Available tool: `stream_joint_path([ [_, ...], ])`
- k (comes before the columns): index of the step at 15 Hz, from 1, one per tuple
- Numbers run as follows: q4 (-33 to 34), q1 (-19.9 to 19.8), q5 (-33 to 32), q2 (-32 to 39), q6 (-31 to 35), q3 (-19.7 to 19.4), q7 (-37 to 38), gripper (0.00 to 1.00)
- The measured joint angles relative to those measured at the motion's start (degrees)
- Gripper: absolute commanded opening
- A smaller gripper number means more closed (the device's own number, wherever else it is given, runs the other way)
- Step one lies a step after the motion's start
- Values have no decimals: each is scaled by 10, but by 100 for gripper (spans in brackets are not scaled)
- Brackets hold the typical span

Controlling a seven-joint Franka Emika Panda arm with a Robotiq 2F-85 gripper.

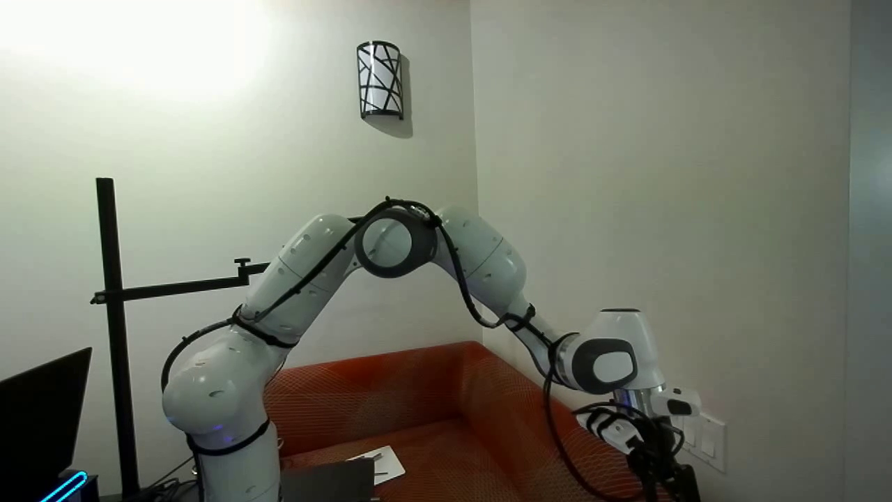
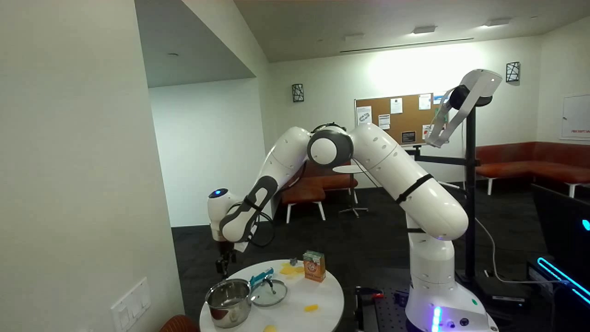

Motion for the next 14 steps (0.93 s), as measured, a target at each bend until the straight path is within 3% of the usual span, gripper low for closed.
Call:
stream_joint_path([
  [7, -15, 11, 2, -19, 0, 0, 31, 100],
  [14, -163, 66, -6, -186, -22, -9, 153, 100],
])
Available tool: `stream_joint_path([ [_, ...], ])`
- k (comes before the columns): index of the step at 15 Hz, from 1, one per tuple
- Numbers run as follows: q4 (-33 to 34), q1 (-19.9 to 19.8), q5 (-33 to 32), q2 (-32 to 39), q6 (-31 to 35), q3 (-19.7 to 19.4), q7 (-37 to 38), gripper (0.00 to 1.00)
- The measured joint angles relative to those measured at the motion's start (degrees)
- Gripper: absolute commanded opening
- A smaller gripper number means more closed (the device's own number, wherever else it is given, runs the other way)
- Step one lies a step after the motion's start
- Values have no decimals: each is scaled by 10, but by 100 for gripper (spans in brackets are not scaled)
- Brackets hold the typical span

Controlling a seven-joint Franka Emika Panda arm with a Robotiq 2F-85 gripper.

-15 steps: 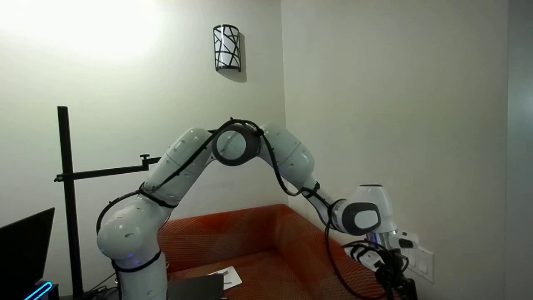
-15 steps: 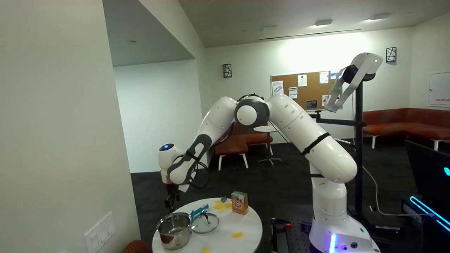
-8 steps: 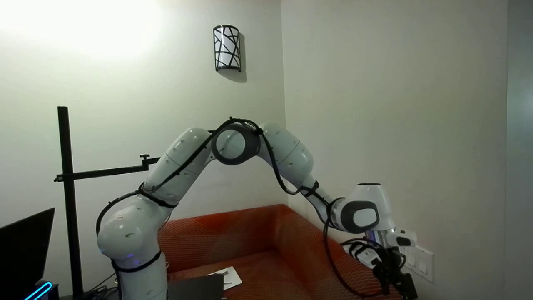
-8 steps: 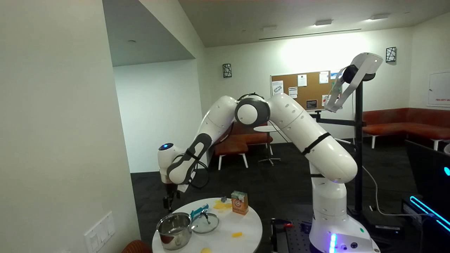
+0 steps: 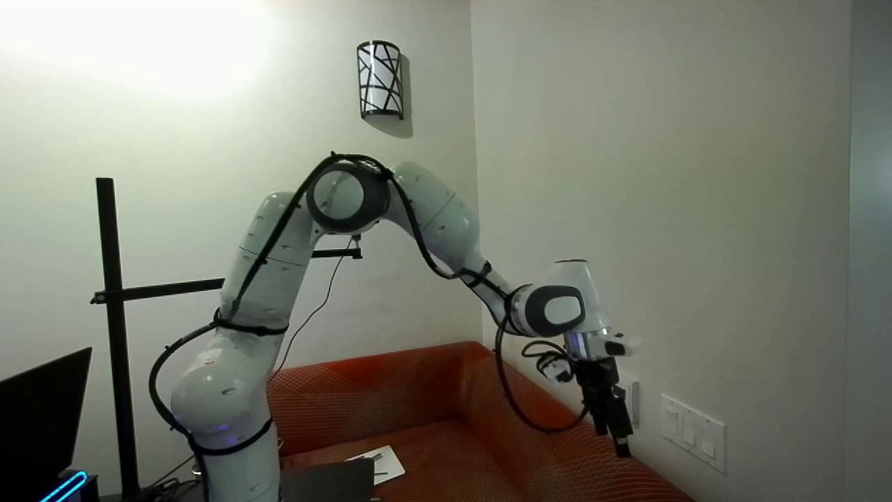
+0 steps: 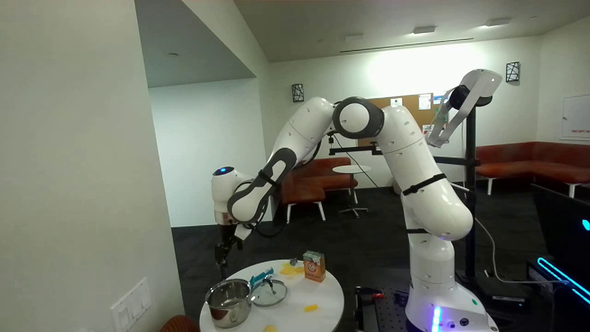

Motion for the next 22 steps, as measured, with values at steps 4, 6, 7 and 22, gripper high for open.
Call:
stream_joint_path([
  [4, -85, 13, -7, -100, -45, 11, 52, 100],
  [6, -129, 10, -3, -138, -47, 23, 54, 100],
  [7, -150, 7, 1, -152, -45, 28, 54, 100],
  [22, -239, -81, 6, -84, 72, 32, -138, 100],
])
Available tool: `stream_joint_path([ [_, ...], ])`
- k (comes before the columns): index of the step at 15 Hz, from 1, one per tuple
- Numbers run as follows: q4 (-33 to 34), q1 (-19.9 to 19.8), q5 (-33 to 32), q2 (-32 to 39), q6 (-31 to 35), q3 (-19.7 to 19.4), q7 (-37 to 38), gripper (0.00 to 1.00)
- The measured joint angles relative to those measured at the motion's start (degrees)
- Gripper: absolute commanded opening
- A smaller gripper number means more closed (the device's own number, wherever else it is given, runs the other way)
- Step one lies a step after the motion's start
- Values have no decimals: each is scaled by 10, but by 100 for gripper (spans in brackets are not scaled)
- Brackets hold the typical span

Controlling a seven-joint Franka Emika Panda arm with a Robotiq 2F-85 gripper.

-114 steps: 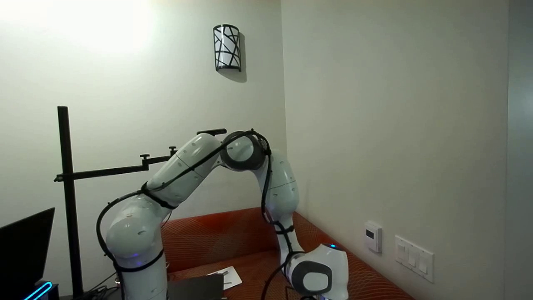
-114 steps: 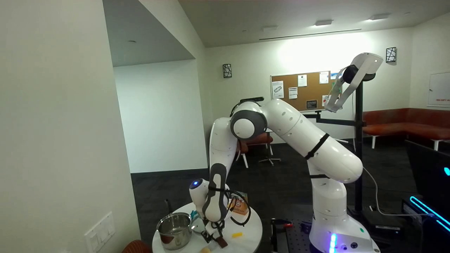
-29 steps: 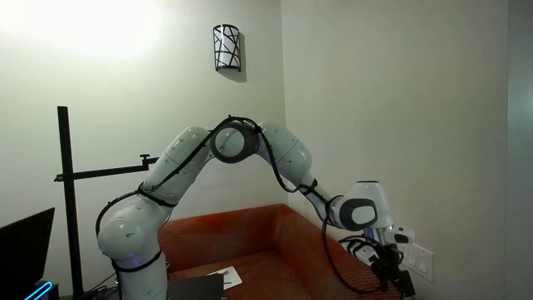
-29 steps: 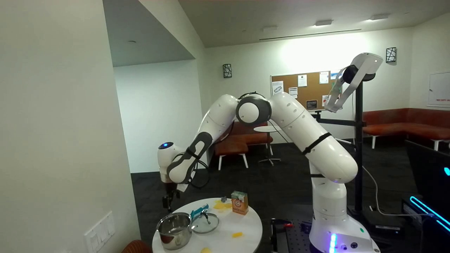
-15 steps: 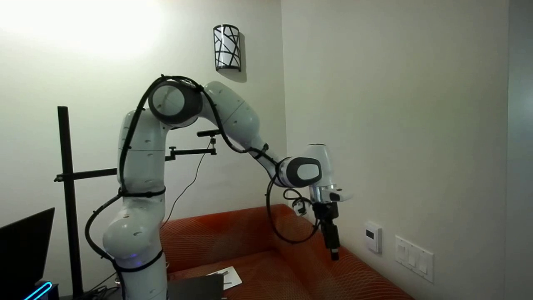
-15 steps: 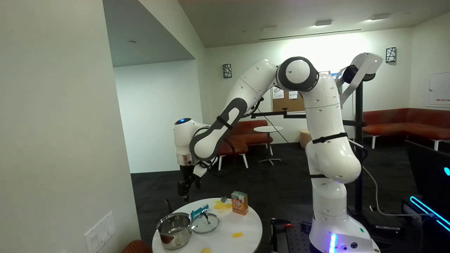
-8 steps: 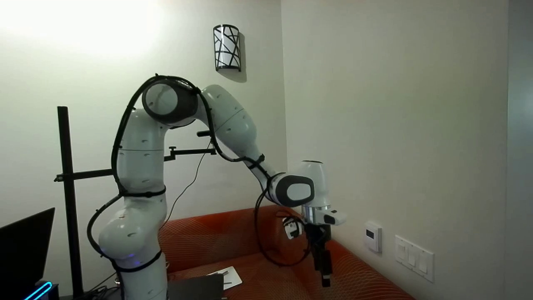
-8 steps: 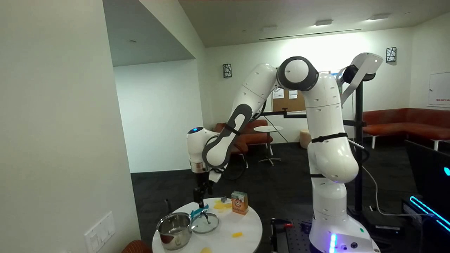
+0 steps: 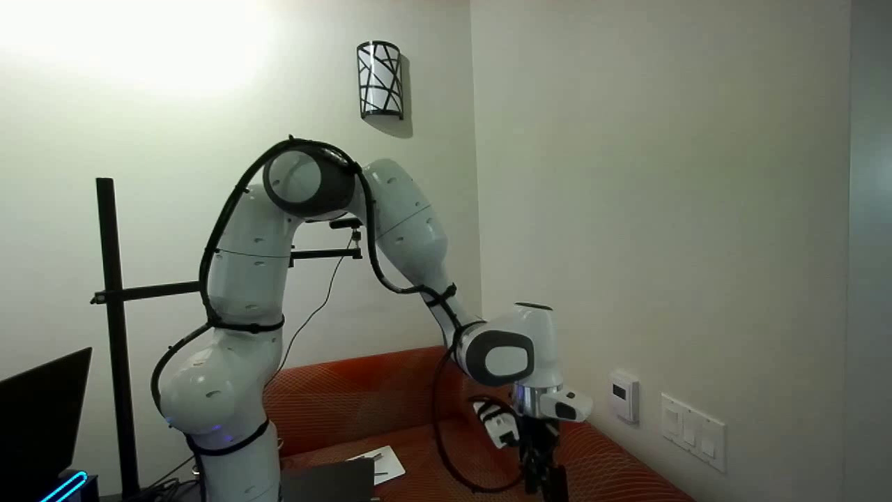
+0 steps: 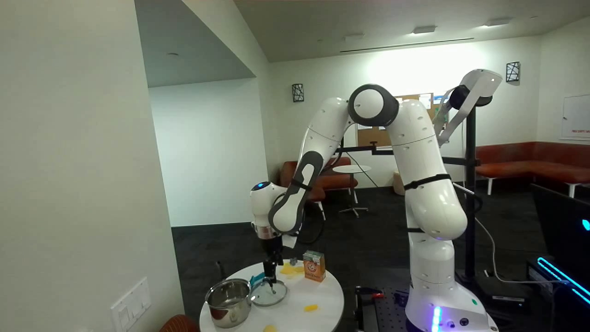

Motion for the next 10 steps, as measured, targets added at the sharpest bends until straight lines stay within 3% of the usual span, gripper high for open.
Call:
stream_joint_path([
  [10, 11, -2, 0, 35, 17, -1, -12, 100],
])
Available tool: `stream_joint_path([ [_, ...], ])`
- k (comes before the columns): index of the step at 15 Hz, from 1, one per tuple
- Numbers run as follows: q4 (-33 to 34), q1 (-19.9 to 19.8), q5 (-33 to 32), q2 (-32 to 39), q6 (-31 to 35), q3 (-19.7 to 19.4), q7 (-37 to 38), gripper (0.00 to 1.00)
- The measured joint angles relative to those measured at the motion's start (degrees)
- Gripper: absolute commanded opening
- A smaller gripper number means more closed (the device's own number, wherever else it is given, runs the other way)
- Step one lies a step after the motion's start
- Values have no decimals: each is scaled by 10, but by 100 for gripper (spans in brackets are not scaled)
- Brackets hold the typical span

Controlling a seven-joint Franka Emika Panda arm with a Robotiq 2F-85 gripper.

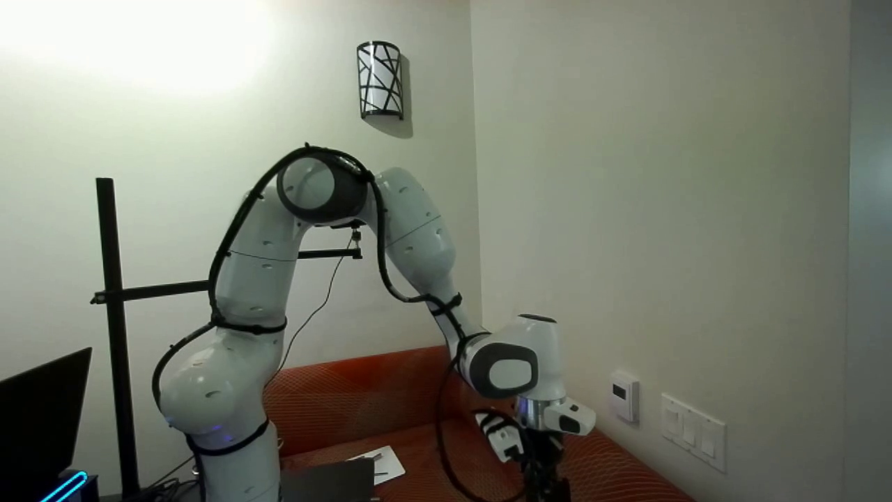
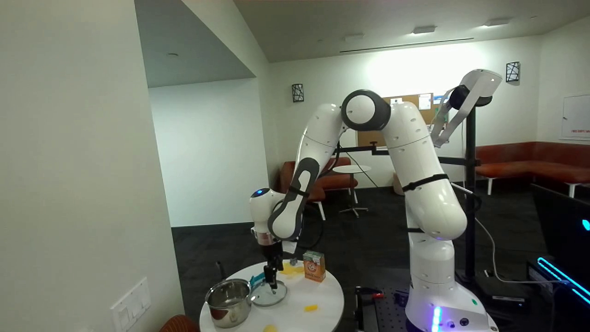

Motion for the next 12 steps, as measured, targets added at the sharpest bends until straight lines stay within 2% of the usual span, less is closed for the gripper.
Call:
stream_joint_path([
  [5, 0, 8, 9, 25, 5, 13, 2, 100],
  [12, 30, 16, 15, 89, 42, 7, 19, 100],
])
